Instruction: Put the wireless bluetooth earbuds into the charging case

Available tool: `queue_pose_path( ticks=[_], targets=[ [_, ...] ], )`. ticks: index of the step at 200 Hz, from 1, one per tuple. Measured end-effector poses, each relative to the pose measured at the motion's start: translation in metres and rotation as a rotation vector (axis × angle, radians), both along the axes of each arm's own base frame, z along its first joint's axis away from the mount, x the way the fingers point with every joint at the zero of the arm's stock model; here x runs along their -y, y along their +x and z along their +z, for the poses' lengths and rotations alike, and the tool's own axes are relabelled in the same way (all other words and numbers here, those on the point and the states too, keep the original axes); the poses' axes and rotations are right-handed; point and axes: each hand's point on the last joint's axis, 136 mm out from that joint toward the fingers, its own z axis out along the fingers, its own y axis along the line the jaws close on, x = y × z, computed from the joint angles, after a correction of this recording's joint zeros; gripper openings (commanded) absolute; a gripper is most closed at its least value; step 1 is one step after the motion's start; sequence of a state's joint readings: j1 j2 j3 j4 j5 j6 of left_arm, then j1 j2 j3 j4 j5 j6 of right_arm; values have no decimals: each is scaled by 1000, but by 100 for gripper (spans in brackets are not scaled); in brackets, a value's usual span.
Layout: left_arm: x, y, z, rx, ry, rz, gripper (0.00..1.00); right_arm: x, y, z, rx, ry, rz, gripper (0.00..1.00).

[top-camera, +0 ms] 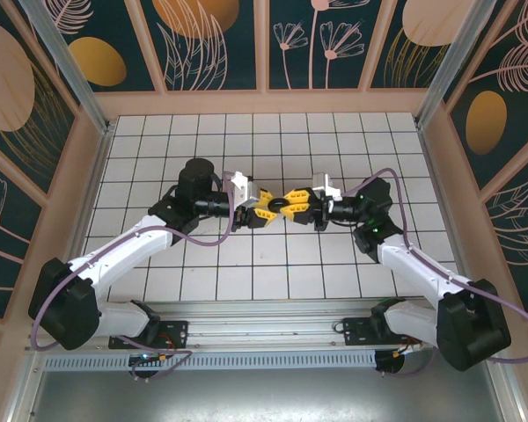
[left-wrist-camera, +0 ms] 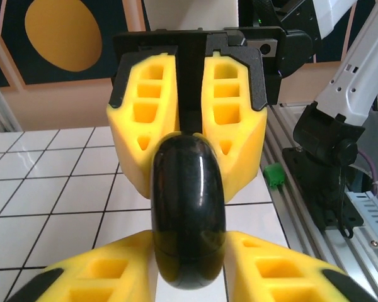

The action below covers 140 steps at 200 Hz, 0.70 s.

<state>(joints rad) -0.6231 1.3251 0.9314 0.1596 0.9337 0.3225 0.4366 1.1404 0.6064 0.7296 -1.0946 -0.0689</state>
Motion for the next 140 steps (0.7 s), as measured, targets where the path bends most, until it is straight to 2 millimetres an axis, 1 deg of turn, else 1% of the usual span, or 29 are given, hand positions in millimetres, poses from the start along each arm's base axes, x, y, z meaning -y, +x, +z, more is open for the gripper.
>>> queue_pose_path(
  ticks=[9,42,49,57,61,82,89,112,131,138,140],
  targets=[
    [0,1,0,1,2,2,21,-1,1,0,-1,-1,0,9],
    [-1,2,-1,4,8,7,18,-1,1,-1,-3,-3,1,9],
    [-1,2,-1,4,8,8,21,-1,1,-1,-5,-4,1,9],
    [-1,2,-1,3,9,8,32,-1,1,-1,-6,-4,1,9],
    [-1,2,-1,9,8,7,35,-1,1,-2,-6,-5,0,9],
    [0,0,0,4,7,2,37,-3,0,-3,-12,-9,7,9],
    [0,0,0,2,7,1,34,-3,0,-3,-14,-10,8,9],
    [0,0,-1,5,7,2,20,-3,0,-3,-13,-11,8,9],
    [0,1,-1,1,12,6,17,-3,0,-3,-16,-13,8,10],
    [0,1,-2,-1,14,8,16,-3,0,-3,-18,-14,8,14],
    [0,1,-2,-2,16,9,16,-3,0,-4,-19,-14,8,17]
  ],
)
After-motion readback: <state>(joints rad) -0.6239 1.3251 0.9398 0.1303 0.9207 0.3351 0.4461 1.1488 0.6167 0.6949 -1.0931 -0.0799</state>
